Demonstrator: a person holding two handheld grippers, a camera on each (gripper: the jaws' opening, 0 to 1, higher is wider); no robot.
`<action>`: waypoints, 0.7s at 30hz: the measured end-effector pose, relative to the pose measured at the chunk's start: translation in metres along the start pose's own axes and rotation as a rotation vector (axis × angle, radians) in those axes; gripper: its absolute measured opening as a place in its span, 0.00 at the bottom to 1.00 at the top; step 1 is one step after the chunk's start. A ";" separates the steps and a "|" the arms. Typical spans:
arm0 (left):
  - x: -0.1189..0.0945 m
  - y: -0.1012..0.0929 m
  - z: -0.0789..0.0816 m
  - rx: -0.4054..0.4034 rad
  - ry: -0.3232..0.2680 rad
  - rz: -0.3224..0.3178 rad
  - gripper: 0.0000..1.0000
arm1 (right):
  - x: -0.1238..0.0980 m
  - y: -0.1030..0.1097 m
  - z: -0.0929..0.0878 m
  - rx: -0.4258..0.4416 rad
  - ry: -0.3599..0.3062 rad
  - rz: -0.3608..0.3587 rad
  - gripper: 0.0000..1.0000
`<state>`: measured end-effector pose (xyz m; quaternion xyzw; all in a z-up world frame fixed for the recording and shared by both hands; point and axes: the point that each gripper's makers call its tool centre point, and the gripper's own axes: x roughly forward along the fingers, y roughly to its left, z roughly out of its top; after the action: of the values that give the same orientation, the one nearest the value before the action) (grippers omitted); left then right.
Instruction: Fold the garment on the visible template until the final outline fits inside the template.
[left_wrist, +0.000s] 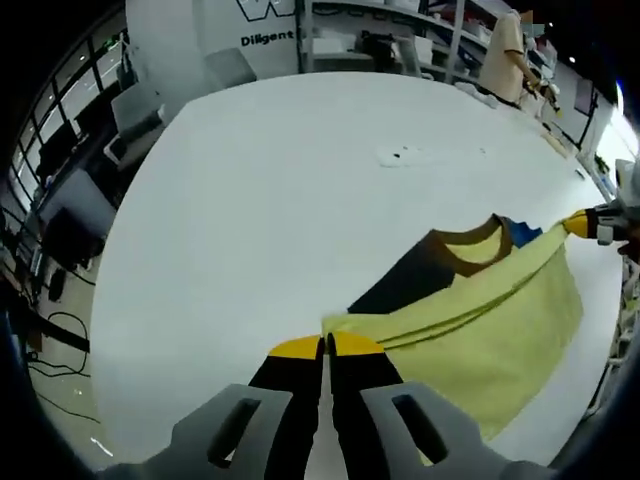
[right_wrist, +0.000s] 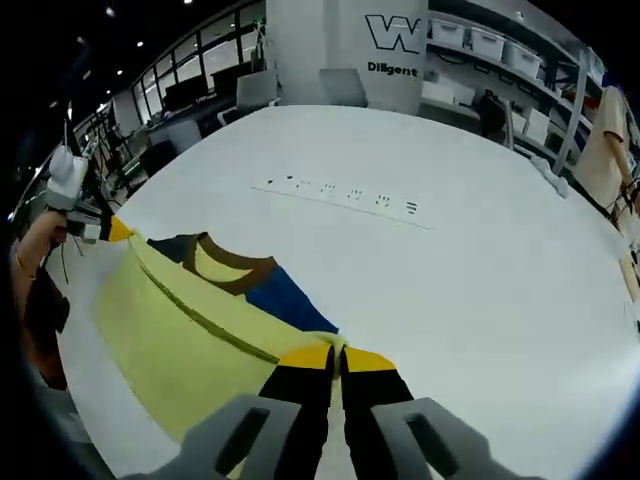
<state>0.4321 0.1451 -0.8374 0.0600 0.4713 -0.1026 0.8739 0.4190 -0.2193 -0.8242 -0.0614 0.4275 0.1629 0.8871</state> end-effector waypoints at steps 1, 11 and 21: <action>0.002 0.001 -0.001 0.001 0.005 0.003 0.02 | 0.001 0.001 -0.002 -0.003 -0.001 0.002 0.00; 0.006 0.016 0.001 0.013 -0.049 0.077 0.00 | 0.018 0.000 -0.010 -0.092 -0.021 0.024 0.00; -0.010 -0.004 -0.002 0.174 -0.105 -0.052 0.22 | 0.003 0.003 -0.009 -0.178 -0.084 0.032 0.17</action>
<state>0.4239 0.1434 -0.8304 0.1180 0.4156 -0.1691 0.8859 0.4131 -0.2176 -0.8317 -0.1264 0.3747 0.2168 0.8925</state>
